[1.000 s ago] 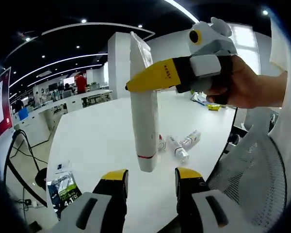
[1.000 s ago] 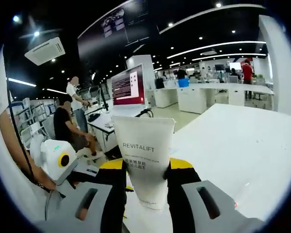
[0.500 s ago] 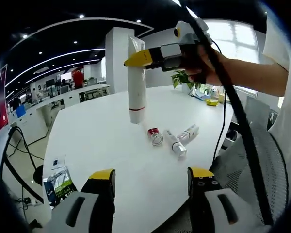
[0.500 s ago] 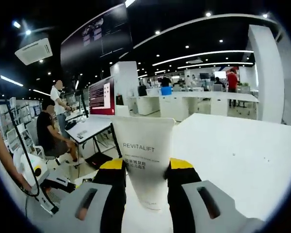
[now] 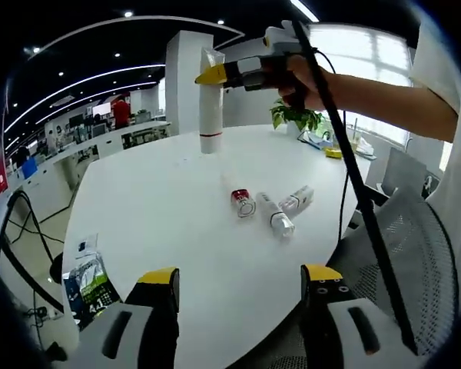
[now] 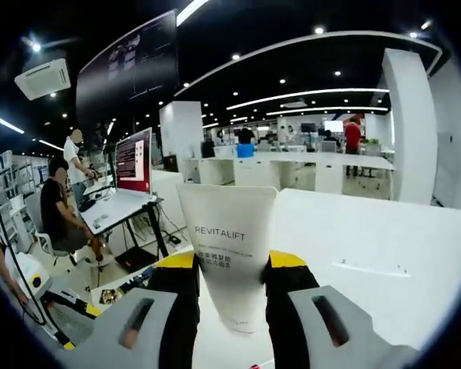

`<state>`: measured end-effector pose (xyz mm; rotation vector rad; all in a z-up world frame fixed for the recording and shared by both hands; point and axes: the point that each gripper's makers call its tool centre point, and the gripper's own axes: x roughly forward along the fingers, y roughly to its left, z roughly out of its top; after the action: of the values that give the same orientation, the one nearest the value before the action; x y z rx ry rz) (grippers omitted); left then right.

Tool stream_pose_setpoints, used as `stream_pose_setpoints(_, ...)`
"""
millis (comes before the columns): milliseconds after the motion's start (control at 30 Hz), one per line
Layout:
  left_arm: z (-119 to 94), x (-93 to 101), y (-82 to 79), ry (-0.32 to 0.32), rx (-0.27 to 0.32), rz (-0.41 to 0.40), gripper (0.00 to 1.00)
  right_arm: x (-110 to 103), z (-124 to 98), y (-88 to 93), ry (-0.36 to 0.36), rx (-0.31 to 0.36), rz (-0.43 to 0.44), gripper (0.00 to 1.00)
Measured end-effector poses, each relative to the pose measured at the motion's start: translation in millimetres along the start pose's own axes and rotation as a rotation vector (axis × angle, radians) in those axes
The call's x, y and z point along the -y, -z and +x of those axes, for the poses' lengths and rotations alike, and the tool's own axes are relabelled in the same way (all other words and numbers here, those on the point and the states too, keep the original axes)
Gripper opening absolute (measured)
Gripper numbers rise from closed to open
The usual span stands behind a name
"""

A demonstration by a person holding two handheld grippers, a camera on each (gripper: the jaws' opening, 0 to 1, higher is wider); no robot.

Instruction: Arrange the skincare products in the storage area until every visible bottle or jar stands upright without overlapping.

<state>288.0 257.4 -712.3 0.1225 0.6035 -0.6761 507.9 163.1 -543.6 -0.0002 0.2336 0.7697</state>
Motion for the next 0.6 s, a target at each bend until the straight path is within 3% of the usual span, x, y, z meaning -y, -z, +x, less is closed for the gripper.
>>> stream_pose_setpoints(267, 3, 1.0, 6.5, 0.007, -0.027, 0.004, 0.65, 35, 6, -7.0, 0.046, 0.010, -0.007, 0.30)
stream_pose_setpoints(600, 5, -4.4, 12.3, -0.019, -0.056, 0.011, 0.63, 77, 19, 3.0, 0.101, -0.019, 0.004, 0.30)
